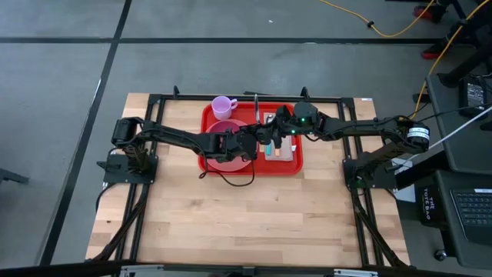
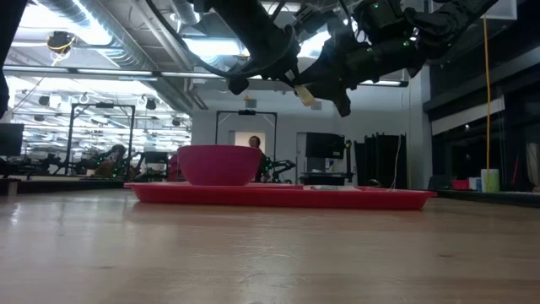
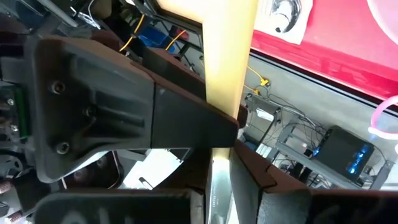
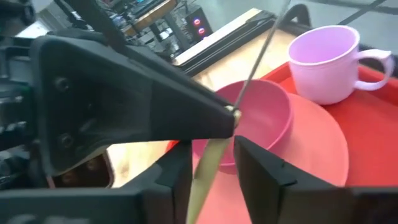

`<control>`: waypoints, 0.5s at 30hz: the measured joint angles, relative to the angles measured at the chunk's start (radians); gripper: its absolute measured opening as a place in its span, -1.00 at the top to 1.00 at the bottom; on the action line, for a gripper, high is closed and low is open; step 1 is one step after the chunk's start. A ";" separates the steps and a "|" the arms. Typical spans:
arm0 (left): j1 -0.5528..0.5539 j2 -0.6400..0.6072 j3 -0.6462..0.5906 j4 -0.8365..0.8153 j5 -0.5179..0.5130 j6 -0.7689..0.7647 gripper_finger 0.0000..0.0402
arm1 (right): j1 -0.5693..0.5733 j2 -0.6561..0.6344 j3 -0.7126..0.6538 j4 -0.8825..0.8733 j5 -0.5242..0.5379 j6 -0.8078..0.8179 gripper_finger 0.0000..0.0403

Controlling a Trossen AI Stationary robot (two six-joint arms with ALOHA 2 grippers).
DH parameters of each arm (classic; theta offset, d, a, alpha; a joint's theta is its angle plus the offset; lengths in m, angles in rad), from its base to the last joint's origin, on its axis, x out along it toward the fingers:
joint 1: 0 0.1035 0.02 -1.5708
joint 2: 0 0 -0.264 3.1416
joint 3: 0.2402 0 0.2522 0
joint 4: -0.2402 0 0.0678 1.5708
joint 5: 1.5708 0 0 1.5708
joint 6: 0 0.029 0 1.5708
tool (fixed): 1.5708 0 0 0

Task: Set up tray
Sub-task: Put the yellow knife on the brown napkin to the right of the orange fork

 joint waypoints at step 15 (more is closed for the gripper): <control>0.003 0.000 0.000 -0.002 0.001 -0.015 0.84 | 0.004 0.000 -0.001 -0.006 -0.014 0.017 0.79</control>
